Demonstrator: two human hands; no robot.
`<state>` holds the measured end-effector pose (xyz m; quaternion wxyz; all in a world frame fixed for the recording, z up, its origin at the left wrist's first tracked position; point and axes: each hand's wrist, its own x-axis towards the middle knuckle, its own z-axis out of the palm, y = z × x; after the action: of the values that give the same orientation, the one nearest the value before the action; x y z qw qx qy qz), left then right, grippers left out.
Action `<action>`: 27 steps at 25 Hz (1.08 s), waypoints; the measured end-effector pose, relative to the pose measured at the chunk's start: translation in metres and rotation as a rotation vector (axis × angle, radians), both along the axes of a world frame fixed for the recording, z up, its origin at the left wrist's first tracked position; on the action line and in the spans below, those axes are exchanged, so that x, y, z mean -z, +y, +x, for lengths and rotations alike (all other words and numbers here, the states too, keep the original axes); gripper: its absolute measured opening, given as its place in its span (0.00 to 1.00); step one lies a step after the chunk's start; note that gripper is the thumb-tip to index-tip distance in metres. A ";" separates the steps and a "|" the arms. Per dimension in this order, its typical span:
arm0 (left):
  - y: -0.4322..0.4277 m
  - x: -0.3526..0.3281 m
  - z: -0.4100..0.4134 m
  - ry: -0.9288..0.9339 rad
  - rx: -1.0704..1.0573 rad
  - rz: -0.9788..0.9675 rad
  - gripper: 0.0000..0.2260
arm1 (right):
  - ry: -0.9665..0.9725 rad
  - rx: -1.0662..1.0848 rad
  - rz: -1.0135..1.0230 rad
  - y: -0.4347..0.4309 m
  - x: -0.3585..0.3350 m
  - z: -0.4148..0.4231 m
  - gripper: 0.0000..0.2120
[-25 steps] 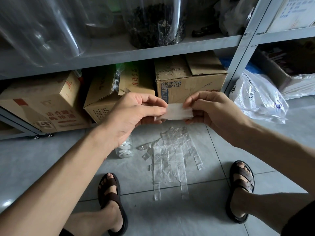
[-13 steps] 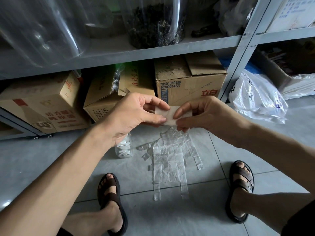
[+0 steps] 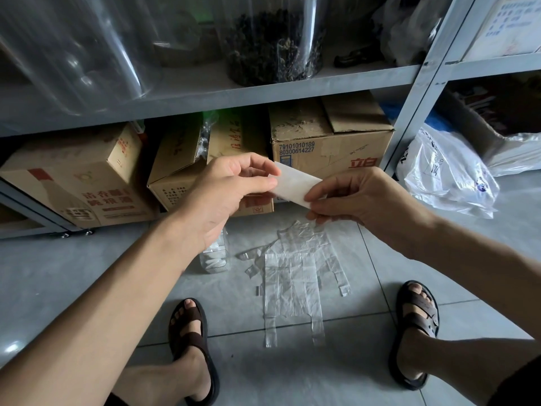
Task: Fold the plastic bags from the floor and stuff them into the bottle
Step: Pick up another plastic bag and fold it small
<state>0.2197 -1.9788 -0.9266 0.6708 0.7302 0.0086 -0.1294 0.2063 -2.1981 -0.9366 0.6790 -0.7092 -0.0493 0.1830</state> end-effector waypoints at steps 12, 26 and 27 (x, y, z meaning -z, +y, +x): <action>-0.006 0.003 -0.004 -0.111 0.224 0.313 0.18 | -0.033 -0.002 -0.113 0.000 0.009 0.003 0.09; -0.015 0.008 -0.011 0.049 0.078 0.213 0.15 | 0.114 0.149 0.090 0.009 0.005 -0.003 0.04; -0.016 0.008 -0.010 0.046 0.056 0.209 0.11 | 0.137 0.165 0.137 0.010 0.004 -0.003 0.04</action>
<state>0.2093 -1.9947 -0.9343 0.5865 0.7931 0.0171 -0.1631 0.2033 -2.1884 -0.9409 0.7402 -0.6489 0.0431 0.1707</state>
